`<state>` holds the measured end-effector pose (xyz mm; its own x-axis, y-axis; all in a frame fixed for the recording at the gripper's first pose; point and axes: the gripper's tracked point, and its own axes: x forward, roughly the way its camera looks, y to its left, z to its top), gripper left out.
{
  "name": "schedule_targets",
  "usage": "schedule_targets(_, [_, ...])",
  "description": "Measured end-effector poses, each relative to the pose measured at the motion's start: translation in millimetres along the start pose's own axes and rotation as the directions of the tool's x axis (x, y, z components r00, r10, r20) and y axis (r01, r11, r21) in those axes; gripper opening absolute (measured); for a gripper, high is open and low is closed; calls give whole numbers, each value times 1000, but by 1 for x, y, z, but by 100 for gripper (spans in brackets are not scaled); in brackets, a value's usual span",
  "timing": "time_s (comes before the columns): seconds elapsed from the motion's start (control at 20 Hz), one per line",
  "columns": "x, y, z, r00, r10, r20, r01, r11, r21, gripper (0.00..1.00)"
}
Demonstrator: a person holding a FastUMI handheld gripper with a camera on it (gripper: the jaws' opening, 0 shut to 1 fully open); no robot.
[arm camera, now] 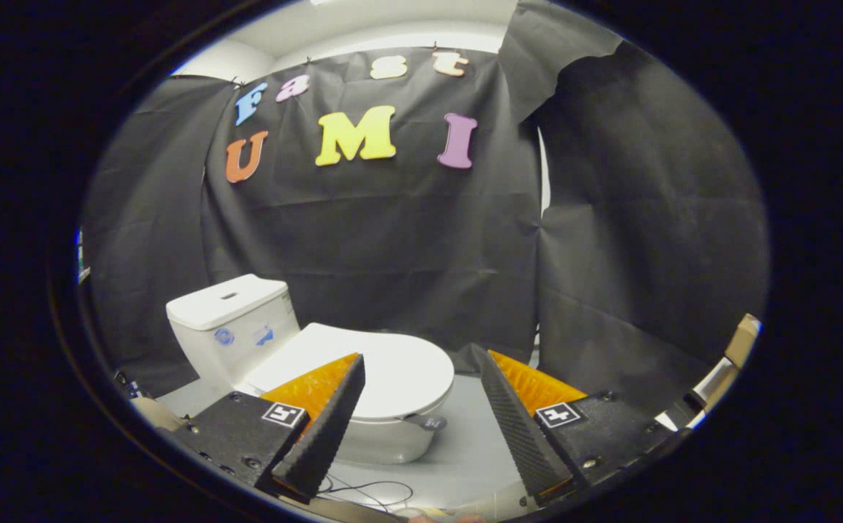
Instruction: Open the toilet lid.
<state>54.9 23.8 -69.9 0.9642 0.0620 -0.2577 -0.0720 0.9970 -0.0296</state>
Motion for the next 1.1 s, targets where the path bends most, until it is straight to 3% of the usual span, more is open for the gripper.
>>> schedule_targets(0.35, [68, 3, -44, 975, 11, -223, -3, 999, 36, 100])
schedule_targets(0.55, [97, -4, -78, 940, 39, -340, 5, 992, 128, 100])
schedule_targets(0.7, [120, -19, -111, 895, 9, -446, 80, 980, 181, 100])
schedule_targets(1.1, [153, -37, -154, 835, 57, -547, 126, 948, 291, 96])
